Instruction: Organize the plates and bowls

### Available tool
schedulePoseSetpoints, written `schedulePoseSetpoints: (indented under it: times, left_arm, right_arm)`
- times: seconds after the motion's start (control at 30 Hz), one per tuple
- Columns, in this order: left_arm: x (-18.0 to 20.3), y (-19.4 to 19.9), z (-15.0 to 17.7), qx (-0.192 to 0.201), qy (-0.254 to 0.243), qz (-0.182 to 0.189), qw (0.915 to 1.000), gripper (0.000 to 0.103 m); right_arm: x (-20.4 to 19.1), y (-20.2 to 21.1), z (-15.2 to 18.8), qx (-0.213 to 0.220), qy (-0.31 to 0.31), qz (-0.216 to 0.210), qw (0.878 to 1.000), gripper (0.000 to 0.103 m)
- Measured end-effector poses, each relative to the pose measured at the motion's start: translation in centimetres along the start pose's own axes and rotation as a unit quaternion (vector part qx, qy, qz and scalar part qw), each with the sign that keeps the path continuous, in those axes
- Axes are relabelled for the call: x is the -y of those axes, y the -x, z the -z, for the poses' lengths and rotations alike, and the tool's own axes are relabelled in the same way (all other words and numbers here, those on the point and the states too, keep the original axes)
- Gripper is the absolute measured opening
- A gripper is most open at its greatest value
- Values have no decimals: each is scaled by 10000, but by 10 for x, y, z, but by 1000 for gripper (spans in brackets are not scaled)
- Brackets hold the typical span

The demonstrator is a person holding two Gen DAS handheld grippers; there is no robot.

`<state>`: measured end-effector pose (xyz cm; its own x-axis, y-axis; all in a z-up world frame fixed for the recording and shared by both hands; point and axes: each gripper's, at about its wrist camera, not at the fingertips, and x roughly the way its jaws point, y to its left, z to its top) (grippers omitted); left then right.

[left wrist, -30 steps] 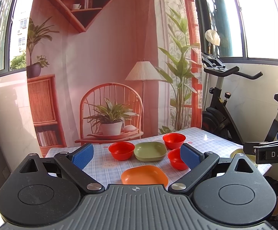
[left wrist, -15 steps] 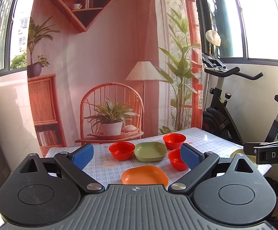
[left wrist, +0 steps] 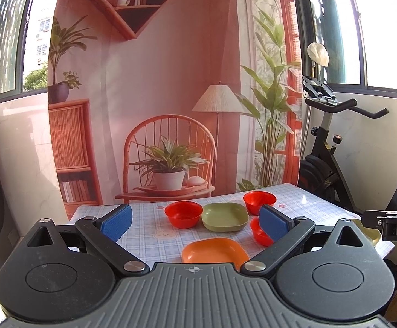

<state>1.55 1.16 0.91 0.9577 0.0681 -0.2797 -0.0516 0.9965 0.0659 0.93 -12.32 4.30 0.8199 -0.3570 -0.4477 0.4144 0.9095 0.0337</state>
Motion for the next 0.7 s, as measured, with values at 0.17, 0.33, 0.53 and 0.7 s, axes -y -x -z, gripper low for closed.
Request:
schedulePoseSetpoints:
  times: [0.17,0.33,0.53,0.7]
  left_arm:
    - [-7,-21,-26,152,-197,-192,9995,100]
    - [-16,-41,-47,622,-208,-141,9977,100]
    - [-21,-81,-63,467,-291,-208,9983,99]
    - [-33,-118,-61,154,-100,-173,9997,94]
  right_arm:
    - [7,-21,-27,470,-131,-307,9983,103]
    - [9,-50,-59,1008,-276,-616,9926,103]
    - [-10,-90,-83,1200,120,-725,9901,102]
    - [-24,-125,-91,1188,193,-743,9899,102]
